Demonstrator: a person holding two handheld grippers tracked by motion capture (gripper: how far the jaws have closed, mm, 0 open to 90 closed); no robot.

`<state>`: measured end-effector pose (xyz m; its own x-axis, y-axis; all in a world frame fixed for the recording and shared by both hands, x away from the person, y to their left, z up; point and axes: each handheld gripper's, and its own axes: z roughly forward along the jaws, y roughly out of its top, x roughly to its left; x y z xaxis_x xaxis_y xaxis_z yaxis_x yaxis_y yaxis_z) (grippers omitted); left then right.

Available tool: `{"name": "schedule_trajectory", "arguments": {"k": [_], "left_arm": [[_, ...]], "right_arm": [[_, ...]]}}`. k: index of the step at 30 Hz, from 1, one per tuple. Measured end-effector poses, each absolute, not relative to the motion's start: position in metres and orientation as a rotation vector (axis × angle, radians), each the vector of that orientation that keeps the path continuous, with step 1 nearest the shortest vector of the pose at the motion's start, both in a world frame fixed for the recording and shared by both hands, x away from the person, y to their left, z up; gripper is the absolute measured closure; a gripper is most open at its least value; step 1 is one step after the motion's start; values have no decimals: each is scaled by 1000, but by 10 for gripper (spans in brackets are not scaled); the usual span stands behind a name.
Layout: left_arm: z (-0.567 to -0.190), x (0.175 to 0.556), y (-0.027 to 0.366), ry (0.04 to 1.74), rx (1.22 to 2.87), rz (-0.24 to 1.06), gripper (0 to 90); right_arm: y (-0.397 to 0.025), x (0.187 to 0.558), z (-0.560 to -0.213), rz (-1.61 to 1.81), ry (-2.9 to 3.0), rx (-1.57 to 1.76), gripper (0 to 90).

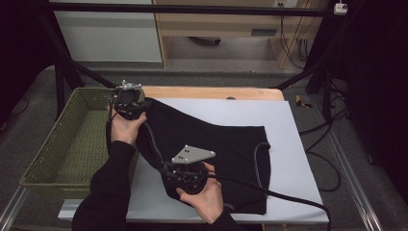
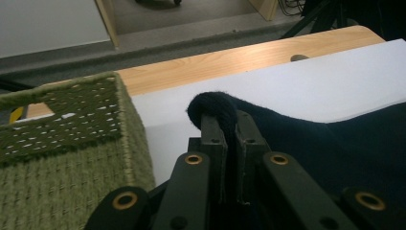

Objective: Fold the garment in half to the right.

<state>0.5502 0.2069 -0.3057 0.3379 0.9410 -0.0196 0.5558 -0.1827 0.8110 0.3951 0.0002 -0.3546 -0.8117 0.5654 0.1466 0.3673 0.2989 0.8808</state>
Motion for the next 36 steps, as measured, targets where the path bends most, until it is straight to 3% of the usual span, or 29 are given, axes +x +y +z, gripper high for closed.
{"name": "schedule_trajectory", "arguments": {"k": [14, 28, 36], "left_arm": [[-272, 542, 201, 1234, 1900, 656, 849], [-256, 535, 243, 1306, 1869, 685, 849], [-258, 538, 240, 1304, 1866, 660, 849]], "right_arm": [[1, 393, -345, 1567, 2342, 853, 782], [30, 391, -333, 1605, 2338, 788, 782], [31, 388, -333, 1588, 2322, 797, 778]]}}
